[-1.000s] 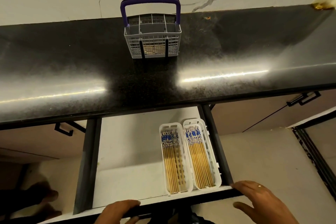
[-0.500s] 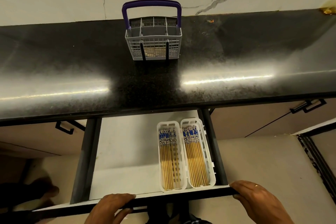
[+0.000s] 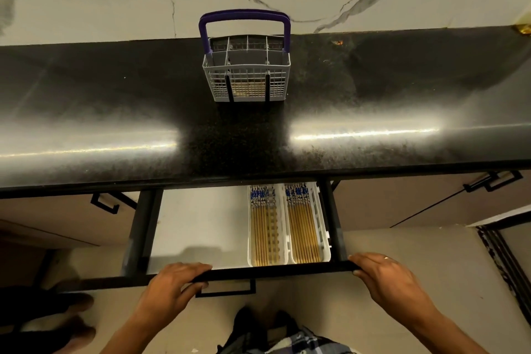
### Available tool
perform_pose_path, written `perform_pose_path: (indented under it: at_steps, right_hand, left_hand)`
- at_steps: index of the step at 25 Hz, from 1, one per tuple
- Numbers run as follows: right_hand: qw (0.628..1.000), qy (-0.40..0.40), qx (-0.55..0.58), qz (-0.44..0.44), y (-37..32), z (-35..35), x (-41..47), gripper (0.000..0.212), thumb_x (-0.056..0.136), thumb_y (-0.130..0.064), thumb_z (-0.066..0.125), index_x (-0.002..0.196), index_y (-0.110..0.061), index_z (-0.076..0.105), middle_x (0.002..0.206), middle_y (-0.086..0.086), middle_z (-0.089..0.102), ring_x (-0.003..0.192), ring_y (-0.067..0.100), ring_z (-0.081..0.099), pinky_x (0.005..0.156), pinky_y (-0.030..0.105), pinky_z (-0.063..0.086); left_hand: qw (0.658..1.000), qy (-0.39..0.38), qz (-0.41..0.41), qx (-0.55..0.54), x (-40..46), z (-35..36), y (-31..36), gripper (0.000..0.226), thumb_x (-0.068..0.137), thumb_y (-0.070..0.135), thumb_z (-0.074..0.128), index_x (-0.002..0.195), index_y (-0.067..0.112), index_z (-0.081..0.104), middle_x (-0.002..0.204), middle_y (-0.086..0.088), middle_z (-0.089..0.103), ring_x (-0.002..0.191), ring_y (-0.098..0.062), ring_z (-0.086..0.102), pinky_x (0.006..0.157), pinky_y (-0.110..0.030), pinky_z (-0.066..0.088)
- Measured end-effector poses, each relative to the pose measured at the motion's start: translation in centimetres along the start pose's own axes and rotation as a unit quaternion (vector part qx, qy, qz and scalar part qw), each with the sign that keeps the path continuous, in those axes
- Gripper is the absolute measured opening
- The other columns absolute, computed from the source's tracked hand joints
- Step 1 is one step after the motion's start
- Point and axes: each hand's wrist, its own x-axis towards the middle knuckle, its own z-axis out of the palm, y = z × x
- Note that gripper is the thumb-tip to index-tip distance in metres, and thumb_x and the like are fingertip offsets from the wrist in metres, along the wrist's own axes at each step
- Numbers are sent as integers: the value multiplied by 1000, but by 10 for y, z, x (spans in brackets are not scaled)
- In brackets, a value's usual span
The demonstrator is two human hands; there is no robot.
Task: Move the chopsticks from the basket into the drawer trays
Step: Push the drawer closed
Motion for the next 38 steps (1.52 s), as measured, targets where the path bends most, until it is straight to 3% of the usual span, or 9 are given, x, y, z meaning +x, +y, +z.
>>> perform_pose_path:
  at_steps: [4, 8, 11, 15, 18, 23, 31, 35, 38]
  right_hand:
    - [1000, 15, 12, 0, 4, -2, 31, 35, 100, -37, 50, 133, -30, 58, 128, -10, 64, 115, 9, 59, 95, 21, 45]
    - [1000, 7, -25, 14, 5, -3, 61, 36, 97, -32, 57, 132, -25, 61, 131, -7, 63, 131, 14, 51, 109, 27, 37]
    - [998, 19, -51, 25, 3, -10, 83, 35, 84, -24, 76, 118, -23, 71, 117, -4, 72, 122, 21, 60, 101, 35, 47]
    - [995, 54, -74, 32, 6, -16, 111, 51, 69, -19, 88, 117, -15, 71, 119, 7, 70, 119, 32, 62, 94, 45, 54]
    - [989, 121, -75, 51, 5, -16, 127, 67, 66, -19, 90, 126, -4, 64, 123, 18, 65, 120, 39, 57, 92, 53, 55]
    - [976, 194, -84, 54, 12, -14, 141, 68, 77, -25, 76, 138, -11, 51, 142, 20, 48, 138, 40, 39, 105, 54, 41]
    - [983, 154, -101, 0, 34, -31, 198, 110, 59, -31, 92, 150, -7, 35, 160, 15, 28, 150, 33, 21, 117, 56, 25]
    - [979, 177, -98, 3, 38, -24, 201, 111, 56, -26, 93, 150, -9, 35, 159, 12, 30, 149, 30, 24, 118, 54, 24]
    - [975, 197, -97, 17, 36, -19, 203, 103, 61, -31, 88, 149, -9, 38, 158, 12, 34, 148, 30, 27, 118, 53, 25]
  left_hand:
    - [1000, -3, -11, 7, 30, -11, -5, 95, 76, 89, 12, 127, 30, 67, 119, 17, 67, 111, 0, 55, 94, -19, 38]
    - [999, -25, -15, 35, 58, -15, -12, 55, 91, 65, 44, 132, 31, 61, 125, 14, 66, 120, -9, 59, 99, -20, 33]
    - [998, 15, 4, 53, 77, -18, -19, 79, 89, 77, 22, 128, 25, 65, 121, 7, 70, 114, -19, 65, 96, -24, 38]
    - [993, 37, -43, 105, 108, -34, -26, 85, 84, 80, 22, 152, 30, 32, 157, -8, 37, 145, -30, 32, 111, -45, 23]
    - [984, 58, 4, 170, 135, -44, -34, 92, 85, 80, 16, 158, 24, 18, 164, -14, 20, 153, -31, 12, 123, -48, 7]
    - [980, 72, -3, 184, 166, -58, -42, 93, 88, 78, 19, 154, 14, 30, 162, -14, 26, 152, -30, 17, 123, -48, 10]
    - [967, 127, -13, 222, 173, -47, -46, 73, 97, 64, 19, 151, 17, 34, 158, -14, 35, 148, -33, 26, 116, -55, 24]
    - [949, 196, -2, 248, 174, -38, -50, 66, 86, 44, 50, 146, 15, 45, 158, -11, 35, 147, -32, 31, 116, -53, 26]
    - [939, 232, -22, 251, 176, -34, -44, 67, 81, 37, 55, 145, 18, 47, 154, -11, 42, 144, -31, 35, 116, -49, 23]
